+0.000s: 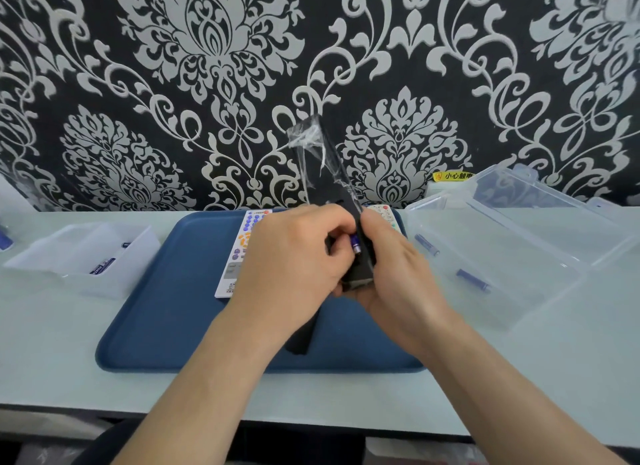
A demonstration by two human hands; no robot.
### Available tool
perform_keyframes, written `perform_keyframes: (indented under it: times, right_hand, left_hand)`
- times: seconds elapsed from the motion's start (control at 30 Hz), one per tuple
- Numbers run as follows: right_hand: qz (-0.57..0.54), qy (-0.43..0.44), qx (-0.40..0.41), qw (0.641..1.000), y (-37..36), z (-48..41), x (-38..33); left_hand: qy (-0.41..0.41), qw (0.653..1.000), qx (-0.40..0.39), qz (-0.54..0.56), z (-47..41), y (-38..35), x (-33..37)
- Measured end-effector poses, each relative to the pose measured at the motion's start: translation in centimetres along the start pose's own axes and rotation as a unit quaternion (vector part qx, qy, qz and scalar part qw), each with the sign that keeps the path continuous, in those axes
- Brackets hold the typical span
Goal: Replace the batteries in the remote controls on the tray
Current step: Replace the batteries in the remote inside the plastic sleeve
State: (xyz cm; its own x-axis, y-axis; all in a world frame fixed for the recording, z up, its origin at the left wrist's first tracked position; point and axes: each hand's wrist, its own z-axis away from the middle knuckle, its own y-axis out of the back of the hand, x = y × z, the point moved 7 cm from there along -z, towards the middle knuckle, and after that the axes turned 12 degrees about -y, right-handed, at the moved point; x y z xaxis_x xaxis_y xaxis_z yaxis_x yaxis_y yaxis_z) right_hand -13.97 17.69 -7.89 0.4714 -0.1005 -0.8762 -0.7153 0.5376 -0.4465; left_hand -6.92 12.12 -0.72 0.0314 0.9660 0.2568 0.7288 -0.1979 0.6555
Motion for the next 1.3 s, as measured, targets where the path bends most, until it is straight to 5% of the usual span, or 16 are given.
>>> perform_keyframes:
  times: [0.17,0.43,0.6,0.97,1.17,1.3]
  right_hand:
    - [0.026,-0.034,-0.025,0.999,0.9,0.1,-1.9]
    - [-0.019,-0.019,-0.069,0.997,0.1,0.0,-1.9]
    - [-0.058,-0.022,-0.023,0.998,0.9,-0.2,-1.9]
    - [-0.079,-0.009,-0.013,0.997,1.4,-0.5,-1.8]
    - [-0.056,-0.007,-0.043,0.997,1.0,-0.4,-1.8]
    - [-0.018,0.028,-0.047,0.998,0.3,-0.3,-1.4]
  left_hand:
    - [-0.008,1.0,0.01,0.008,-0.2,1.0,-0.5]
    - [0.149,0.983,0.072,0.081,0.8,1.1,-2.2]
    - [0.268,0.925,-0.002,0.268,1.7,-2.3,-2.7]
    - [0.204,0.935,0.017,0.288,1.4,-3.3,-2.0]
    - [0.254,0.933,0.037,0.253,1.5,-2.9,-2.7]
    - [0.304,0.896,0.063,0.318,1.4,-3.0,-2.6]
